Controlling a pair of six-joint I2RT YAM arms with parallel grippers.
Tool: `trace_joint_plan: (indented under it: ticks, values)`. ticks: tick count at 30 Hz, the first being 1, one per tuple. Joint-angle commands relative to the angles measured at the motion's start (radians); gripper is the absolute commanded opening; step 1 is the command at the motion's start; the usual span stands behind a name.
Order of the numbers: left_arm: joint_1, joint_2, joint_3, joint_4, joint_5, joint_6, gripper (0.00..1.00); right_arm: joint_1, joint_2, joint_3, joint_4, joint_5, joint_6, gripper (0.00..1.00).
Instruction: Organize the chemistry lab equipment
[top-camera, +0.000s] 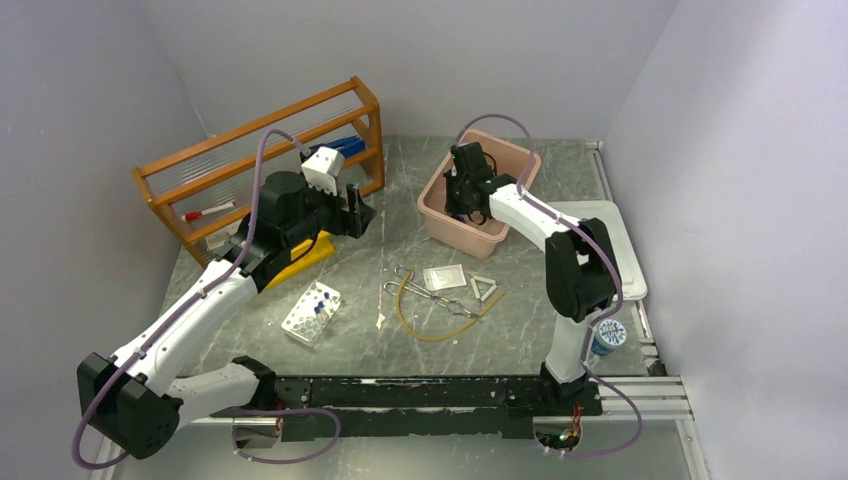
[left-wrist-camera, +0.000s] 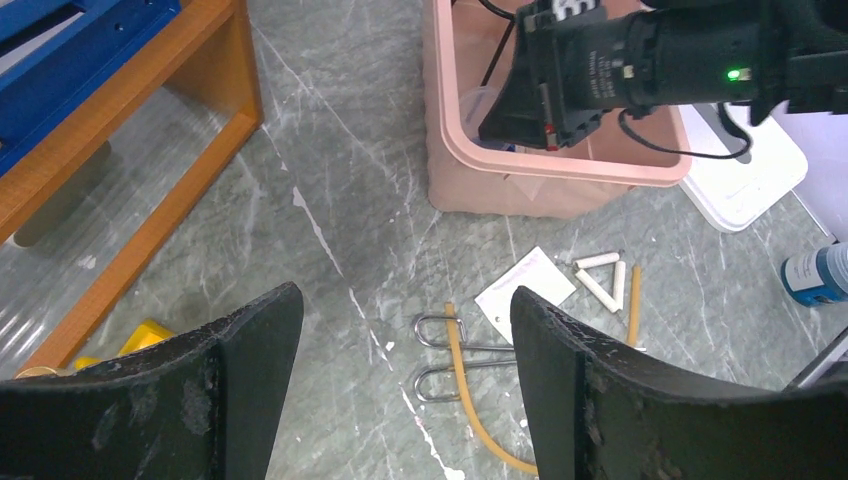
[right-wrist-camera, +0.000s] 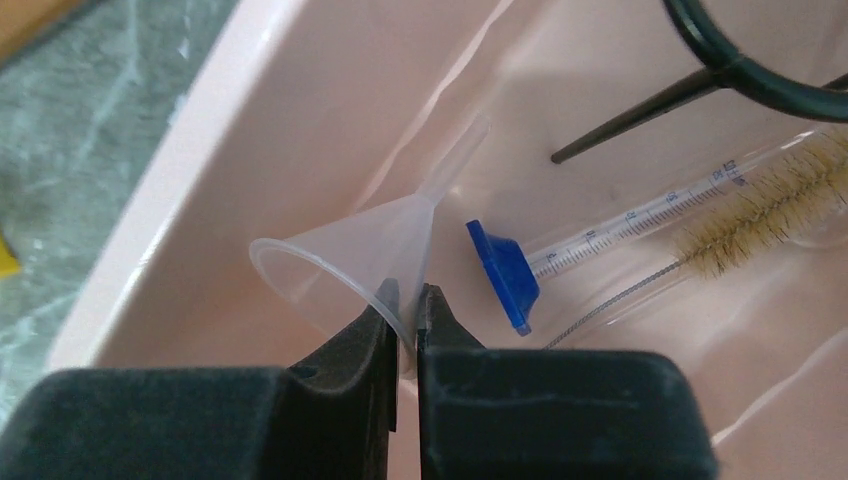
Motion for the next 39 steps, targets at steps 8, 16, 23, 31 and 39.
trace_joint_plan:
  ticks: [8, 16, 23, 31, 39]
  values:
    - [-0.001, -0.002, -0.002, 0.040, 0.056, 0.003, 0.80, -0.003, -0.016, 0.006, 0.020, -0.003, -0.100, 0.31]
    - [-0.001, -0.006, 0.000, 0.028, 0.048, 0.002, 0.80, -0.003, -0.112, 0.031, -0.103, -0.011, -0.042, 0.40]
    - [-0.001, -0.012, 0.008, 0.008, 0.007, -0.008, 0.79, 0.010, -0.315, -0.034, -0.130, -0.037, -0.028, 0.43]
    - [0.000, -0.069, 0.014, -0.063, -0.289, -0.041, 0.81, 0.258, -0.415, -0.176, -0.169, 0.051, 0.055, 0.45]
    - [0.003, -0.171, -0.040, 0.011, -0.298, -0.026, 0.81, 0.439, -0.339, -0.284, -0.216, 0.091, 0.123, 0.45]
